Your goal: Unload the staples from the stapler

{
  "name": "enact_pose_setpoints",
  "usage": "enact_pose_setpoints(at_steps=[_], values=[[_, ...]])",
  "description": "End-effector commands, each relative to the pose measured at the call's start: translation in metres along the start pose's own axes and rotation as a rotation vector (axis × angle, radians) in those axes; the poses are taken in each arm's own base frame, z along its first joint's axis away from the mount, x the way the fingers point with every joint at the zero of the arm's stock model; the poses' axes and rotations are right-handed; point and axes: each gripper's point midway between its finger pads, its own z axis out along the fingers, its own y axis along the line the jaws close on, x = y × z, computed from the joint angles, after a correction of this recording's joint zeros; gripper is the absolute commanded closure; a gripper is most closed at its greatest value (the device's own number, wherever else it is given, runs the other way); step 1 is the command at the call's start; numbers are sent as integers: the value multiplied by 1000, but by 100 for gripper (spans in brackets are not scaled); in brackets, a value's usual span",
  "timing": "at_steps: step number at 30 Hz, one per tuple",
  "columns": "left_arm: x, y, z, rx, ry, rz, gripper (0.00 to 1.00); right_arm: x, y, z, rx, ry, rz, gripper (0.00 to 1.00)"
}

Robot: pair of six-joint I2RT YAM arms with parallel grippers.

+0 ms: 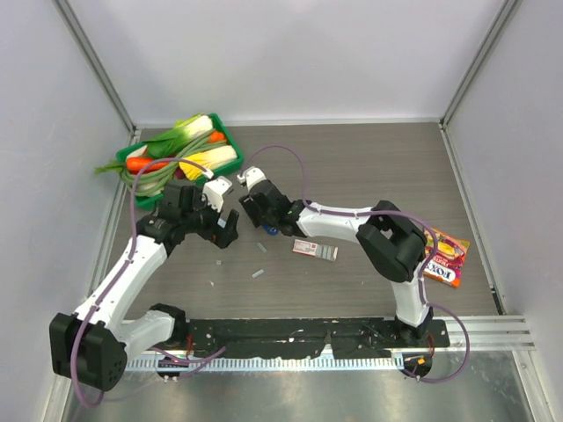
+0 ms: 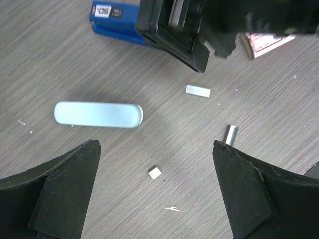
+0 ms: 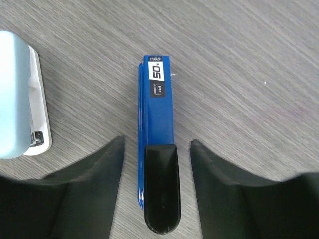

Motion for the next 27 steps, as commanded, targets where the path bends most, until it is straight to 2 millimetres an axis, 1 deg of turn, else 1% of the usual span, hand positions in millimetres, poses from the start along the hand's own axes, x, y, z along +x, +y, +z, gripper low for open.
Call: enact_pose_setpoints(at_steps=[1, 2, 3, 4, 5, 6, 7, 8, 9, 12, 13, 14, 15, 16, 17, 18, 20, 21, 22, 23, 25, 27], values=[[6, 10, 1, -45, -4, 41, 0, -69, -7, -37, 9, -199, 113, 31], [7, 9, 2, -41, -3, 39, 0, -61, -8, -41, 12, -190, 115, 30], [7, 9, 3, -39, -7, 38, 0, -63, -9, -46, 8, -203, 141, 28], [7, 9, 4, -38, -7, 39, 0, -72, -11, -59, 1, -228, 155, 26], [6, 8, 4, -33, -11, 39, 0, -64, -12, -63, -2, -220, 161, 26], [6, 9, 4, -35, -9, 42, 0, -64, -11, -69, -10, -228, 177, 25], [7, 9, 5, -35, -8, 41, 0, -63, -6, -76, -25, -234, 177, 26], [7, 9, 5, -38, -9, 43, 0, -60, -5, -88, -32, -244, 179, 28], [7, 10, 5, -41, -9, 51, 0, -59, -3, -94, -38, -250, 181, 30], [9, 9, 6, -36, -5, 57, 0, -43, 18, -114, -88, -246, 159, 38], [9, 9, 6, -36, -5, 57, 0, -36, 24, -117, -105, -235, 142, 42], [9, 9, 5, -34, -6, 58, 0, -22, 37, -122, -139, -212, 112, 44], [10, 8, 6, -30, -1, 55, 0, -14, 44, -123, -165, -195, 87, 45], [10, 8, 6, -29, -1, 63, 0, 1, 49, -123, -191, -165, 56, 47], [10, 8, 6, -28, 1, 62, 0, 10, 56, -125, -219, -145, 11, 47], [9, 9, 6, -28, 0, 64, 0, 17, 71, -130, -297, -128, -29, 47], [9, 9, 5, -30, 7, 71, 0, 35, 78, -134, -350, -91, -122, 47], [7, 9, 3, -31, -1, 75, 0, 40, 88, -140, -423, -80, -141, 45], [7, 10, 3, -36, 1, 73, 0, 51, 88, -140, -442, -70, -192, 44], [5, 11, 2, -44, -7, 65, 0, 49, 89, -142, -453, -90, -210, 43], [2, 10, 1, -45, -12, 54, 0, 56, 96, -147, -520, -108, -277, 40], [1, 9, 2, -41, -14, 38, 0, 57, 98, -148, -544, -117, -328, 38]])
